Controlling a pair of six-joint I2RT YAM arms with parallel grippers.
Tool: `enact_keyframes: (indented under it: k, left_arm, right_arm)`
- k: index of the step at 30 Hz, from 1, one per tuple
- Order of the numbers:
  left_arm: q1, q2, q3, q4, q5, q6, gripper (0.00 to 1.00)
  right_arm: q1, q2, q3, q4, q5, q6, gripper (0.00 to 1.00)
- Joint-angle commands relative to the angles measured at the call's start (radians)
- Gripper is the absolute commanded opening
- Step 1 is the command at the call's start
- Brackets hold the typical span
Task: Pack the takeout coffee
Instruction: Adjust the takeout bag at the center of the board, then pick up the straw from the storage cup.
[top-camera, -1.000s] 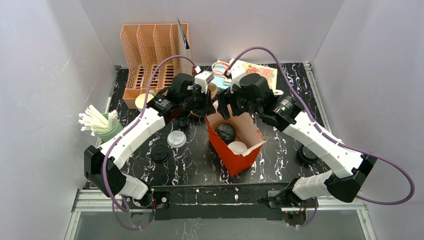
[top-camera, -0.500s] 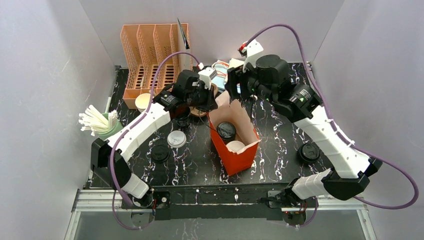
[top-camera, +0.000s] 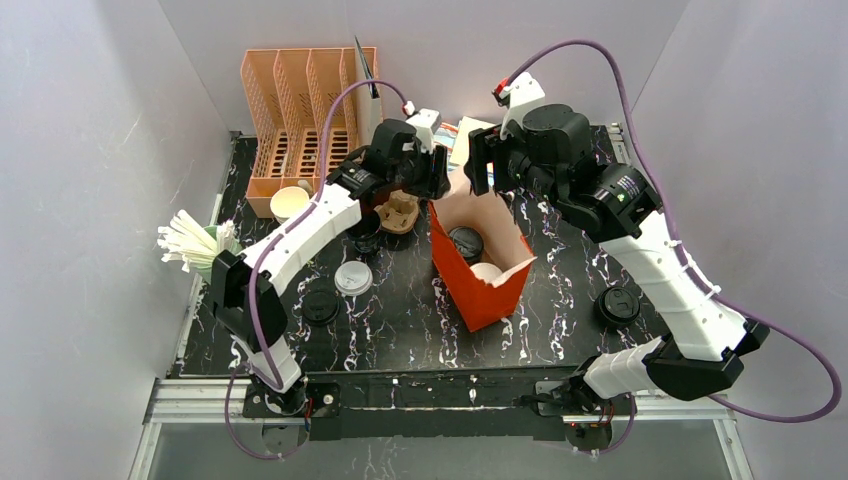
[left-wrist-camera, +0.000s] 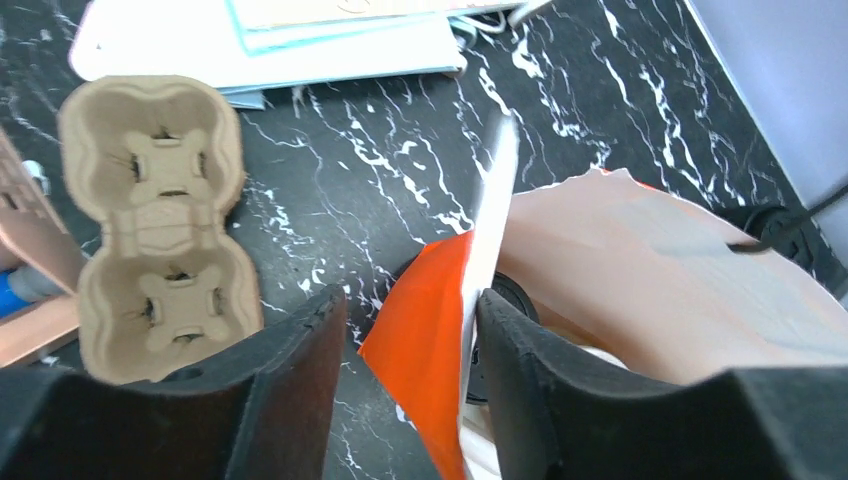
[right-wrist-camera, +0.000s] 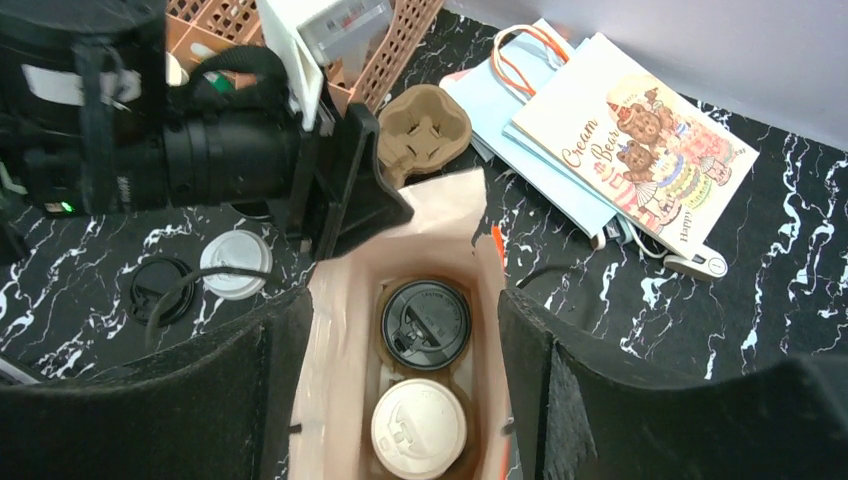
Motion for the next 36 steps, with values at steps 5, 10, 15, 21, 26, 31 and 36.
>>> enact_keyframes:
  k: [5,10,15,21,26,31,36]
  left_arm:
    - [-0.004,-0.174,0.110,-0.161,-0.356,-0.074,0.66]
    - [0.002,-0.260,0.170,-0.405,-0.752,-0.188,0.74]
    - [0.187,-0.255,0.216,-0.683,-0.885,-0.285,0.76]
    - [0.422,-0.118,0.301,-0.824,-0.857,-0.359,0.93]
    - [0.561,-0.029,0.357,-0.913,-0.980,-0.478,0.91]
    - [0.656,0.006,0.334,-0.835,-1.093,-0.455,0.64]
    - [0.738,-0.002,0.285,-0.749,-1.156,-0.446,0.54]
  right_arm:
    - [-0.003,-0.013,0.051,-0.017,0.001,0.003,0.79]
    - [-0.003,-0.020,0.031,0.006,-0.036,0.020,0.79]
    - [-0.003,0.000,0.045,-0.018,-0.093,-0.001,0.78]
    - [-0.003,0.037,0.069,-0.065,-0.182,0.027,0.77]
    - [-0.004,0.080,0.100,-0.120,-0.193,0.035,0.74]
    - [-0.003,0.165,0.197,-0.193,-0.251,0.062,0.73]
    - [-0.002,0.230,0.282,-0.285,-0.303,0.085,0.72]
